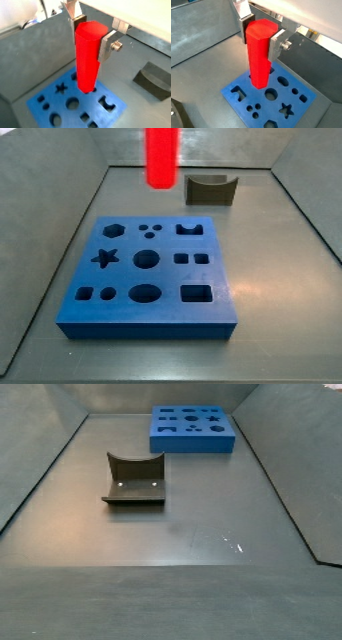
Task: Insert the hexagon object.
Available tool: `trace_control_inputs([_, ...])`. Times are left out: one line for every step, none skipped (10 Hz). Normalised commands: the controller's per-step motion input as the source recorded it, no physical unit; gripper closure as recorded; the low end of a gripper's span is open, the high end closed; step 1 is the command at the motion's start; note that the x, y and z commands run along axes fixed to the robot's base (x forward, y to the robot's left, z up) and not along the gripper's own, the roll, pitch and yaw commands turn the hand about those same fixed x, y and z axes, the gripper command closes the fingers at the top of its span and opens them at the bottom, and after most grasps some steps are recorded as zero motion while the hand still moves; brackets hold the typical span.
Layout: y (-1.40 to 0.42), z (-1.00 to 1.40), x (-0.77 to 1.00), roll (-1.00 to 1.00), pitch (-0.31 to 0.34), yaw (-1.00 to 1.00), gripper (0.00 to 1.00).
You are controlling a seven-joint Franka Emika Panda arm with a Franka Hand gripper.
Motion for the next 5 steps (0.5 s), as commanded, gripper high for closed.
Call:
trace_control_inputs([0.31,-0.87,-0.49,0.0,-0.026,-0.64,1.0])
trace_control_inputs([0.27,-0.91,-0.4,-0.06,-0.003,-0.79,1.0])
trace_control_inputs([0.29,-0.97,-0.37,-0.1,-0.004,-0.81,1.0])
trace_control_inputs([0.29,-0.88,-0.48,-0.02,-0.044,-0.73,1.0])
trace_control_inputs([0.28,-0.77,-0.6,0.02,-0.09,-0.63,1.0])
